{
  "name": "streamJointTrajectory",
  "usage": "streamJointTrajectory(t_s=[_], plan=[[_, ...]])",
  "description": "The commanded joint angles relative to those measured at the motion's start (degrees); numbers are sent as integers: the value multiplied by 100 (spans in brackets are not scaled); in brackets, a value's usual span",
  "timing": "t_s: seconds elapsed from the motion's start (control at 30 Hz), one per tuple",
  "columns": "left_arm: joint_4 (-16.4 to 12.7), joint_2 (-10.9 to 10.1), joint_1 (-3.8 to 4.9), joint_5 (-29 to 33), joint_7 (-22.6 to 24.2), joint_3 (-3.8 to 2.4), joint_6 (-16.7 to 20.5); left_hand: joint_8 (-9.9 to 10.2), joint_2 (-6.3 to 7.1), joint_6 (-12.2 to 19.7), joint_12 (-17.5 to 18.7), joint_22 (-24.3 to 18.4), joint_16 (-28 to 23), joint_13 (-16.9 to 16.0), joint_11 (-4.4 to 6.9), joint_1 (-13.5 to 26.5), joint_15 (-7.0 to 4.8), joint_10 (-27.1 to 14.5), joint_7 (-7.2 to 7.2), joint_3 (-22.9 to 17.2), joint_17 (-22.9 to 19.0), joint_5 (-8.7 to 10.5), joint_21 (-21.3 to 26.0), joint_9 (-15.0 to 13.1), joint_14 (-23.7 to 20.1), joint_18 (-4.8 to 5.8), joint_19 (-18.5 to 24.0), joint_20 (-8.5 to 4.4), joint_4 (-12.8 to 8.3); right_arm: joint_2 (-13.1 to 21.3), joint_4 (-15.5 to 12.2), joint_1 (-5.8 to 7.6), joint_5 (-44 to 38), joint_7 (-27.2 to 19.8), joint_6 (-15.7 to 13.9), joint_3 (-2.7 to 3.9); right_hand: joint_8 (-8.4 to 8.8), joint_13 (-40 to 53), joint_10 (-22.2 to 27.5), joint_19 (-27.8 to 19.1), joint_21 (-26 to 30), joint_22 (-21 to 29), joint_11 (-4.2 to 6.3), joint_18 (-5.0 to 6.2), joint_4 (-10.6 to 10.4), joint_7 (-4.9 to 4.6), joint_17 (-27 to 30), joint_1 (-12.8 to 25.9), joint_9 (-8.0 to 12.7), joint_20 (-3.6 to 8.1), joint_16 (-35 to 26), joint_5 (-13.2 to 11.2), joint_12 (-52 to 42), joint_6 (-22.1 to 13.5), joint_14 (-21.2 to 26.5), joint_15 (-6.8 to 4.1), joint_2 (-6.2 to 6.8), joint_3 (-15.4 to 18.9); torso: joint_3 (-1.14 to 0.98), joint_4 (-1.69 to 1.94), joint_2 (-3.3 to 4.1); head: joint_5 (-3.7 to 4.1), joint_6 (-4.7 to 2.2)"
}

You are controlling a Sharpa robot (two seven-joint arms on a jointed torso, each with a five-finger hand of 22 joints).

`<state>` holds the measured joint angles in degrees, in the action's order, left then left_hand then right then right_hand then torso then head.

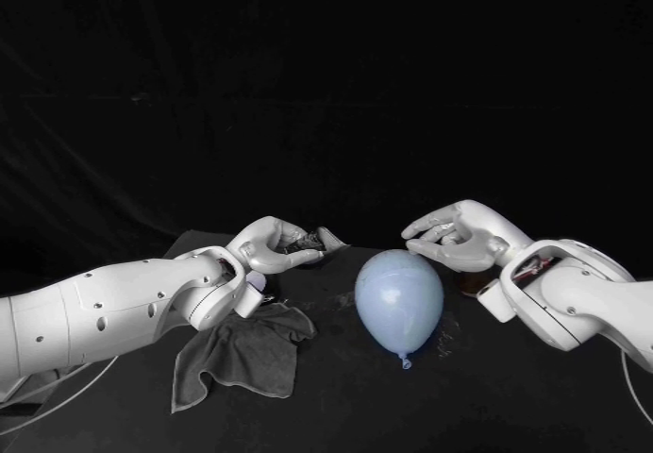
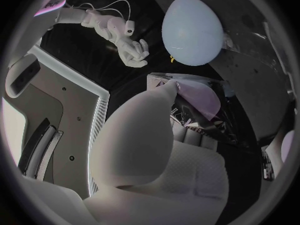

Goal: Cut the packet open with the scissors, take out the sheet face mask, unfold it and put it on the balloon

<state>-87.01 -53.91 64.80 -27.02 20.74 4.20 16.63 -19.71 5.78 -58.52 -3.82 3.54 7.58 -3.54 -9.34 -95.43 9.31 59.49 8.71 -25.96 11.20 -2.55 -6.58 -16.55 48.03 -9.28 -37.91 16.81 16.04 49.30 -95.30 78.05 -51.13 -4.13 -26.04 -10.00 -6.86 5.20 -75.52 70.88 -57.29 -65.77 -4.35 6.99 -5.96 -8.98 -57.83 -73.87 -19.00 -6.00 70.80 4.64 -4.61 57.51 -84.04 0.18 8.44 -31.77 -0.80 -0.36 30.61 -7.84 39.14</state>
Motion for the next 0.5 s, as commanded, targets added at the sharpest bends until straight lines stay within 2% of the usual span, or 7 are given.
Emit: streamJointTrajectory(t_s=[0.03, 0.17, 0.37, 0.5], plan=[[13, 115, 15, 1030, 354, -12, -258, -36, 41, 1, 37, -4, -26, 5, -29, 5, 17, 2, 21, -30, -9, -19, 25, -199, 16, 31, -30, -5, -4, -117, 114, 116, 325, 503, 356, 4, -41, 50, -123, 47, -70, -60, 33, 23, -63, 24, -79, 80, -14, 19, 79, -24, -45, 37, -102, -49, -16, 26, -2, -10, 2, 200, -94], [24, 246, 16, 1188, 403, -15, -282, -37, 43, 8, 37, -4, -31, 5, -32, 10, 20, -3, 22, -45, -11, -19, 27, -202, 13, 33, -32, -5, -8, -295, 259, 243, 400, 719, 449, 5, -54, 111, -198, 65, -107, -97, 52, 16, -158, 43, -104, 169, -33, 39, 131, 13, -49, 51, -101, -68, -49, 68, 0, -6, 5, 365, -150], [56, 368, 16, 1109, 430, -18, -270, -43, 48, 28, 36, 0, -45, 5, -48, 24, 27, -13, 27, -90, -17, -19, 27, -214, 9, 46, -67, -3, -20, -523, 386, 322, 429, 918, 555, 5, -56, 152, -179, 7, -25, -53, 42, 30, -312, 42, 12, 309, -47, 41, 90, 58, 4, 45, -60, -61, -93, 118, 3, -5, 4, 465, -199], [67, 418, 16, 945, 425, -18, -257, -44, 50, 31, 36, 0, -46, 5, -50, 27, 28, -13, 29, -95, -18, -19, 27, -216, 9, 48, -67, -3, -21, -636, 443, 339, 404, 996, 606, 6, -41, 160, -78, -132, 187, 84, 7, 71, -441, 17, 264, 427, -51, 27, -52, 140, 85, 12, 19, -35, -93, 171, 5, -3, 6, 496, -206]])
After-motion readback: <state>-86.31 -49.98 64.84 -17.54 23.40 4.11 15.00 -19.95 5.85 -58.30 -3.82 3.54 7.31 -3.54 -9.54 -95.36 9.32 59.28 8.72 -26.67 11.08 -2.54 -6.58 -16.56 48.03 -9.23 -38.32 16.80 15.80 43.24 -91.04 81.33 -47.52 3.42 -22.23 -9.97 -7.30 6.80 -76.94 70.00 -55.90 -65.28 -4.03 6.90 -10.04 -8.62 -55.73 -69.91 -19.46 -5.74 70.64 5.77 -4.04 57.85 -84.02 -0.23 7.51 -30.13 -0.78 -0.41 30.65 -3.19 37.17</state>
